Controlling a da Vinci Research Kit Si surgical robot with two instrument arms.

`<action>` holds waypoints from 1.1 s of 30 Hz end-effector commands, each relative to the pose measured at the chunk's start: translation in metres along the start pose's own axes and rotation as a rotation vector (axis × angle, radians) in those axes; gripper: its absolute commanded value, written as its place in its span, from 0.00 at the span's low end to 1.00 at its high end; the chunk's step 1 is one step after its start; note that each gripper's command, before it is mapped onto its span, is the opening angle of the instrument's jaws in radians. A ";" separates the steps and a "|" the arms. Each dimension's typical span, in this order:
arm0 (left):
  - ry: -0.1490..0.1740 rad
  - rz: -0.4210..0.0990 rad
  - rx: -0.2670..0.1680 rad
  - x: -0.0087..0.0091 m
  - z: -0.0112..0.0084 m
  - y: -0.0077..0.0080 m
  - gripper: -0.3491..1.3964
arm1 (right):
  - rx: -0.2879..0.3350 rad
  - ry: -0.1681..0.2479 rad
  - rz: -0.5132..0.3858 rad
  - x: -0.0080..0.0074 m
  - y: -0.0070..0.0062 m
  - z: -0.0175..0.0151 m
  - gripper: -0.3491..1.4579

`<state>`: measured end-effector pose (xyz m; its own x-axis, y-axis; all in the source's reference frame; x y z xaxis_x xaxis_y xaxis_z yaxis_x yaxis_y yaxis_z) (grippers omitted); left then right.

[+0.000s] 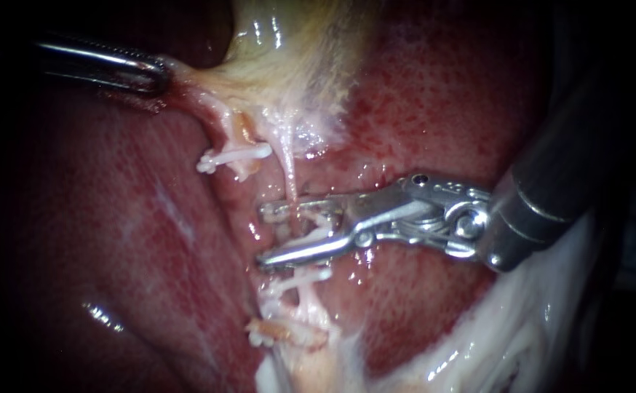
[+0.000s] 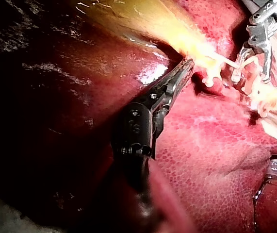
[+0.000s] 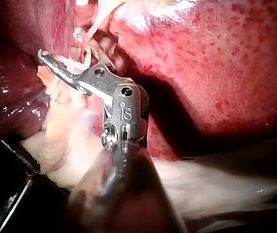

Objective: Clipping third clip right tube

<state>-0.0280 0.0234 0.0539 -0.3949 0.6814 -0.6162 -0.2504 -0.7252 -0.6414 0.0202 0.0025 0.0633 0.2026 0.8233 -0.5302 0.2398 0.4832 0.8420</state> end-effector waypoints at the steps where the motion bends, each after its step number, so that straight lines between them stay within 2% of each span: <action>1: 0.000 0.000 0.001 0.0000 0.0000 0.0000 0.00 | 0.011 0.004 0.005 0.0002 -0.0002 0.0001 0.47; 7: 0.000 0.000 0.001 0.0000 0.0000 0.0000 0.00 | 0.030 0.040 0.025 0.0015 -0.0010 0.0000 0.46; 20: 0.000 0.000 0.001 0.0000 0.0001 0.0000 0.00 | 0.001 0.084 0.039 0.0041 0.0004 -0.0011 0.46; 29: 0.000 0.000 0.001 0.0000 0.0001 0.0000 0.00 | -0.001 0.089 0.040 0.0042 0.0005 -0.0011 0.42; 33: 0.000 0.000 0.001 0.0000 0.0001 0.0000 0.00 | 0.000 0.088 0.040 0.0041 0.0004 -0.0013 0.37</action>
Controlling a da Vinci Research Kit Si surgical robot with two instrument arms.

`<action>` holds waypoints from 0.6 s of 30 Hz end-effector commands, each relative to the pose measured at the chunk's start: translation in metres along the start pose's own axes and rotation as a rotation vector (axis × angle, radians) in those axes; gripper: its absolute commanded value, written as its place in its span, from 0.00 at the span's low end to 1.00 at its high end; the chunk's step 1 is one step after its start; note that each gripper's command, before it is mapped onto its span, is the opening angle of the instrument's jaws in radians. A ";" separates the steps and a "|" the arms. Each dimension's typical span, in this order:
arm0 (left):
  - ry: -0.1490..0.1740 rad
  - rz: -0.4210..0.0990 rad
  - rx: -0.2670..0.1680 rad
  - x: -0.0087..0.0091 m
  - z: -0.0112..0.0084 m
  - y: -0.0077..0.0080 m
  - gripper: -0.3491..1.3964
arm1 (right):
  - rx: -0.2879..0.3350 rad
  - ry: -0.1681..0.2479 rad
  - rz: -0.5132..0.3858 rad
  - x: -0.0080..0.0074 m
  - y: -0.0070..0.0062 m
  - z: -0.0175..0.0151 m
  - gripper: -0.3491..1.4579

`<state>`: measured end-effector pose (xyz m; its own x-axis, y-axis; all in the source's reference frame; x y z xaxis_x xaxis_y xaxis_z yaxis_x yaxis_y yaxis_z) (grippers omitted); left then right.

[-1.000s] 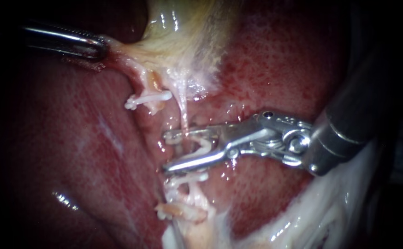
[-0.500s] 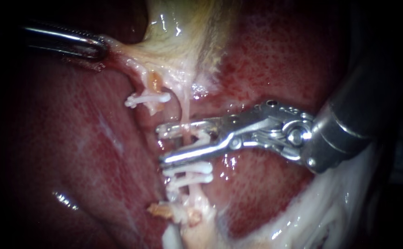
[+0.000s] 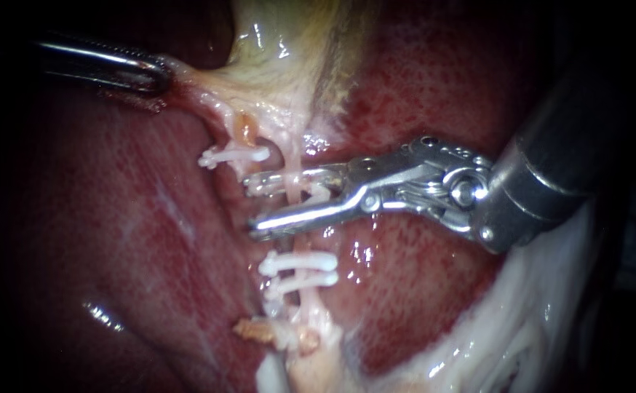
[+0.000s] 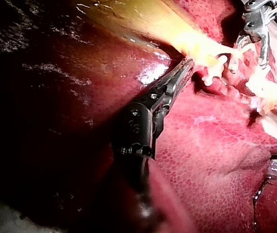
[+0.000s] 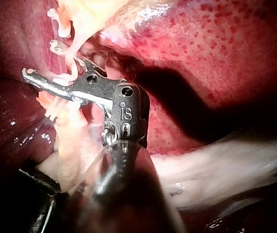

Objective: Clipping third clip right tube

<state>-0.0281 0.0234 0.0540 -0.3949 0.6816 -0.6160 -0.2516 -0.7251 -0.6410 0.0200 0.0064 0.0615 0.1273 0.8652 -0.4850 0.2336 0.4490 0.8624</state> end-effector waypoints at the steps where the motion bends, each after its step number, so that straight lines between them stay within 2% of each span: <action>1: 0.000 0.000 0.000 0.0000 0.0000 0.0000 0.00 | 0.000 0.000 -0.001 0.0000 0.0000 -0.0001 0.35; 7: 0.000 0.000 0.000 0.0000 0.0000 0.0000 0.00 | 0.000 0.000 0.000 0.0001 -0.0001 -0.0002 0.25; 9: 0.000 0.000 0.000 0.0000 0.0000 0.0000 0.00 | 0.001 -0.001 0.000 0.0001 -0.0002 -0.0003 0.17; 11: 0.000 0.000 0.000 0.0000 0.0000 0.0000 0.00 | -0.001 0.000 0.001 0.0001 -0.0003 -0.0004 0.03; 12: 0.000 0.000 0.000 0.0000 0.0000 0.0000 0.00 | 0.000 0.000 0.001 0.0001 -0.0003 -0.0005 0.00; 18: 0.000 0.000 0.000 0.0000 0.0001 0.0000 0.00 | 0.010 -0.016 0.027 0.0004 -0.0005 -0.0006 0.00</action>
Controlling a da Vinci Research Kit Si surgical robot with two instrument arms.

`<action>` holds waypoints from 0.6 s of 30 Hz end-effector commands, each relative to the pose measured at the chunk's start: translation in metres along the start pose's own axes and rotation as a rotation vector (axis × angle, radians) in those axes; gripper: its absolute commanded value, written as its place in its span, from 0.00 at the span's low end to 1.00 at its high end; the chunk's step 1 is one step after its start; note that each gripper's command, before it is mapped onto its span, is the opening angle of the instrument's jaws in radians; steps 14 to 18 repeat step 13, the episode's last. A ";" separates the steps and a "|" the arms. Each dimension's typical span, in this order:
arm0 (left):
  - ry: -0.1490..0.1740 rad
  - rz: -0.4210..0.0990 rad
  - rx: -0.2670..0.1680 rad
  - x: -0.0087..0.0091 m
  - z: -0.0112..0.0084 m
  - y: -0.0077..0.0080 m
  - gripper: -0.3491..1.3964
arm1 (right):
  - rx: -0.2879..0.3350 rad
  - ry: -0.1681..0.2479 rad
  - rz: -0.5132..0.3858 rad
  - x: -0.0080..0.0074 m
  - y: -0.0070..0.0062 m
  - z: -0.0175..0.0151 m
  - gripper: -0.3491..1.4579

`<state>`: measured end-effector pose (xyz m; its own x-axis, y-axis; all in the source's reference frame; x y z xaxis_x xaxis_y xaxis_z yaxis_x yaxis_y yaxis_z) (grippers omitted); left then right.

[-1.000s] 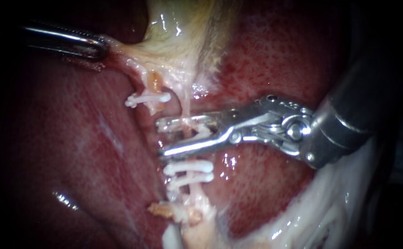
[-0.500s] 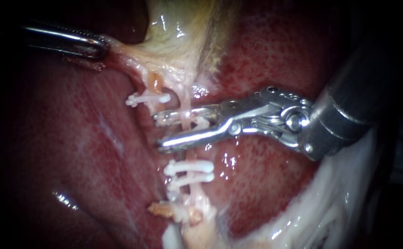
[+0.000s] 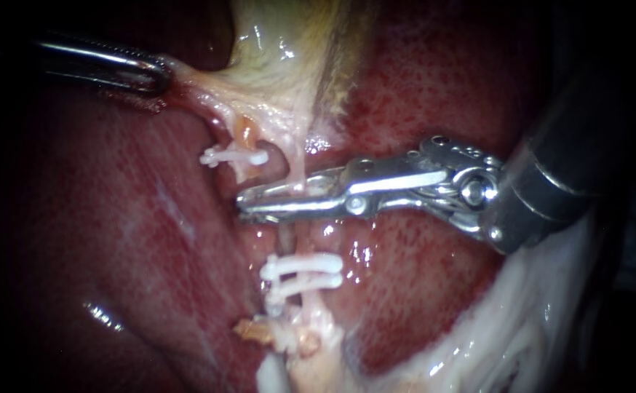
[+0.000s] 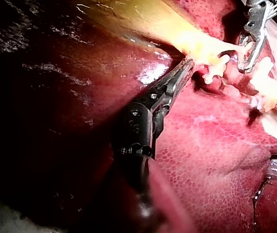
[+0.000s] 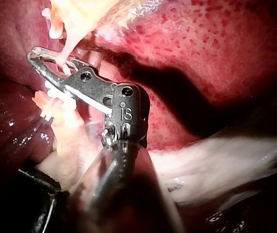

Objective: Clipping third clip right tube

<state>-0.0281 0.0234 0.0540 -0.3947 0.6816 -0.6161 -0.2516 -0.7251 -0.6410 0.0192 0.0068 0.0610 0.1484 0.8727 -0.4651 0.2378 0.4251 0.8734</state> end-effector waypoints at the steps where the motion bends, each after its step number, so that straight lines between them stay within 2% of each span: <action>1: 0.000 0.000 0.000 0.0000 0.0000 0.0000 0.00 | 0.004 -0.002 0.001 0.0000 0.0000 0.0001 0.00; 18: 0.000 0.000 0.000 0.0000 0.0000 0.0000 0.00 | 0.003 -0.003 -0.001 -0.0004 0.0006 0.0000 0.00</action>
